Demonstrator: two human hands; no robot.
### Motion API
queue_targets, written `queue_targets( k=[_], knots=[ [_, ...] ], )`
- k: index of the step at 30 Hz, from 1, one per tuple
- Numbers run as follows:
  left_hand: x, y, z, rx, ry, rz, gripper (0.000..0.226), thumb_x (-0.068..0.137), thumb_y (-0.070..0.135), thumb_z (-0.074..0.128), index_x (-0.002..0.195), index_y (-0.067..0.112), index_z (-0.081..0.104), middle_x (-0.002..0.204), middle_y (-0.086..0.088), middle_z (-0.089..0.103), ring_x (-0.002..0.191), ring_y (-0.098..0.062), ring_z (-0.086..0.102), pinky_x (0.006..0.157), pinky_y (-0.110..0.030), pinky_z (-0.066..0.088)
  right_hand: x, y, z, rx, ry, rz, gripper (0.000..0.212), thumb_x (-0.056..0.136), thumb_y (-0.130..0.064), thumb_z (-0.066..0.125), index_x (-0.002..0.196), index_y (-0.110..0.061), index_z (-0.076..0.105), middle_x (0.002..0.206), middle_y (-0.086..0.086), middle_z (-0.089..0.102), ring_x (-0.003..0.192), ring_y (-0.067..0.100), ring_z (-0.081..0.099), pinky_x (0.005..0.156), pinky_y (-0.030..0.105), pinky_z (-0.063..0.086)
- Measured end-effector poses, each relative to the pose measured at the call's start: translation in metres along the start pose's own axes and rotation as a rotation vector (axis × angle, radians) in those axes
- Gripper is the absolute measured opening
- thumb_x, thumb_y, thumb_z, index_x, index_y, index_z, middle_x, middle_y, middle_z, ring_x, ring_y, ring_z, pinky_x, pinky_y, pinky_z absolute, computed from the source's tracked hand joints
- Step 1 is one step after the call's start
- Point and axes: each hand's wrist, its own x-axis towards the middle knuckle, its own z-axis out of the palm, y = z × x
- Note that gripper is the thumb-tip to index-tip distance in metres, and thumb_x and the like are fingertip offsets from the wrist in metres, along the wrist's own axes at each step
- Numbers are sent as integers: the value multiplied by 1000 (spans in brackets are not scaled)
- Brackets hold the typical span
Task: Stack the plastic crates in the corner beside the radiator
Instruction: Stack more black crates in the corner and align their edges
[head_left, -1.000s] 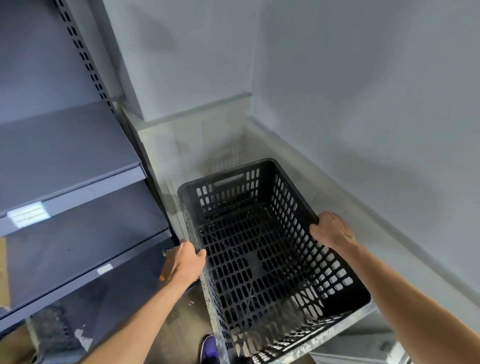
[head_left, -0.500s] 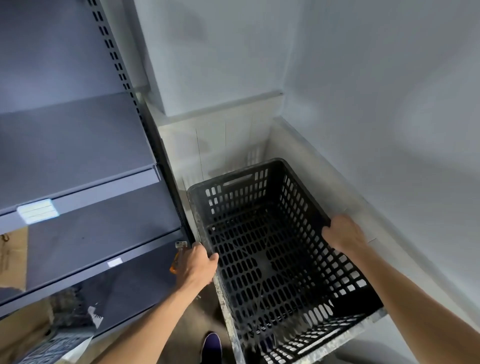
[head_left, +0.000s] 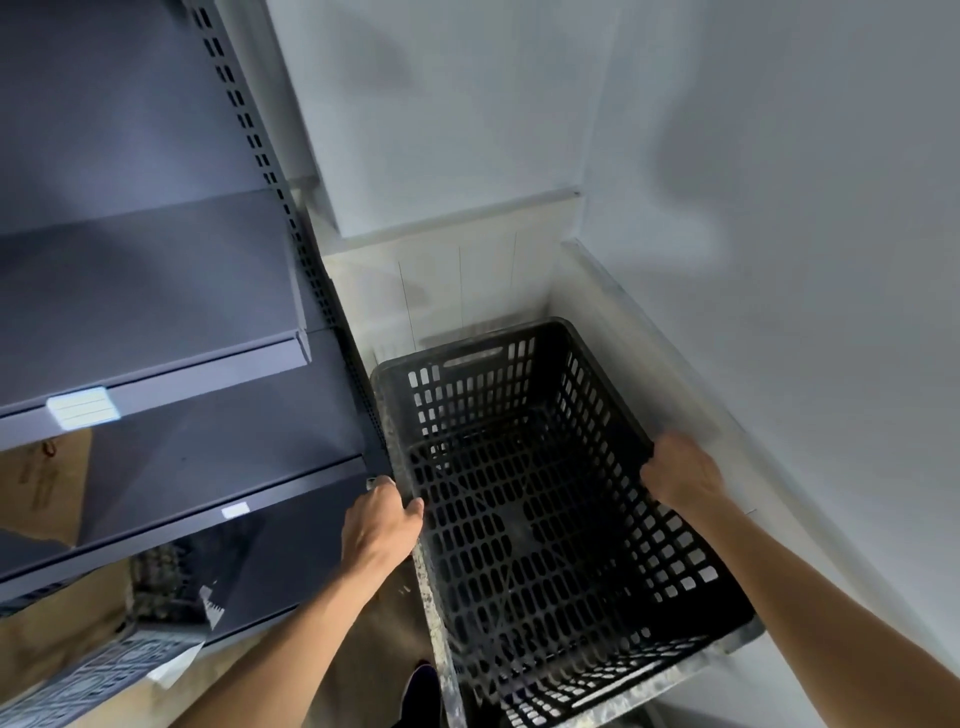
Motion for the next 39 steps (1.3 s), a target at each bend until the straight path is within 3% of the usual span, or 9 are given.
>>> queue_targets(
  k=[4, 9, 13, 17, 22, 25, 28, 35, 39],
  knots=[
    [5, -4, -2, 0, -24, -24, 28, 91, 43, 62, 91, 17, 50, 78, -1, 70, 69, -23, 72, 67, -38, 60, 8, -7, 3, -8, -31, -9, 11, 89, -10, 53, 78, -11, 50, 86, 8, 58, 73, 25, 61, 57, 32, 49],
    [7, -6, 1, -10, -38, -25, 29, 92, 42, 61, 96, 16, 49, 80, -1, 70, 70, -24, 73, 68, -40, 61, 14, -8, 11, -12, -55, -24, 17, 90, -10, 52, 74, -13, 46, 87, 8, 55, 73, 24, 59, 54, 28, 40],
    [8, -2, 8, -21, -45, -31, 44, 92, 43, 60, 114, 7, 50, 84, -4, 72, 73, -25, 74, 68, -39, 61, 21, 2, 16, -28, -42, -18, 23, 91, -13, 54, 71, -13, 44, 86, 8, 54, 72, 22, 57, 48, 27, 33],
    [7, 7, 11, -38, -49, -26, 37, 92, 40, 62, 103, 7, 50, 83, -4, 68, 74, -25, 72, 67, -39, 60, 24, 8, 15, -37, -30, -14, 11, 92, -13, 55, 83, -10, 49, 92, 9, 56, 76, 22, 55, 55, 29, 38],
    [5, 6, 15, -25, -47, -9, 30, 93, 40, 61, 91, 15, 46, 79, -3, 66, 69, -23, 70, 66, -41, 60, 26, 9, 17, -28, -17, -11, 12, 92, -13, 55, 83, -10, 47, 99, 12, 58, 83, 26, 58, 65, 32, 45],
    [5, 6, 16, -33, -47, -9, 31, 93, 41, 61, 94, 13, 47, 79, -3, 66, 69, -24, 71, 66, -41, 60, 25, 9, 19, -41, -3, -8, 6, 93, -13, 55, 93, -8, 52, 104, 12, 57, 84, 27, 57, 67, 33, 46],
    [4, 6, 16, -35, -37, -14, 37, 93, 42, 60, 103, 9, 48, 86, -5, 68, 76, -26, 72, 69, -41, 60, 27, 11, 22, -26, 9, -11, 15, 92, -13, 55, 105, -7, 58, 108, 12, 58, 89, 28, 60, 68, 34, 49],
    [0, 11, 17, -32, -14, -9, 30, 92, 42, 61, 94, 15, 47, 81, -2, 66, 71, -24, 70, 66, -42, 59, 28, 20, 26, 1, 30, -4, 24, 89, -14, 59, 112, -7, 59, 110, 10, 58, 90, 26, 61, 70, 35, 52],
    [-1, 16, 14, -18, 3, -10, 29, 94, 41, 59, 92, 15, 47, 81, -2, 64, 76, -25, 68, 67, -40, 57, 32, 24, 27, 23, 36, -2, 20, 86, -15, 61, 106, -9, 62, 104, 8, 60, 87, 25, 61, 70, 36, 56]
  ],
)
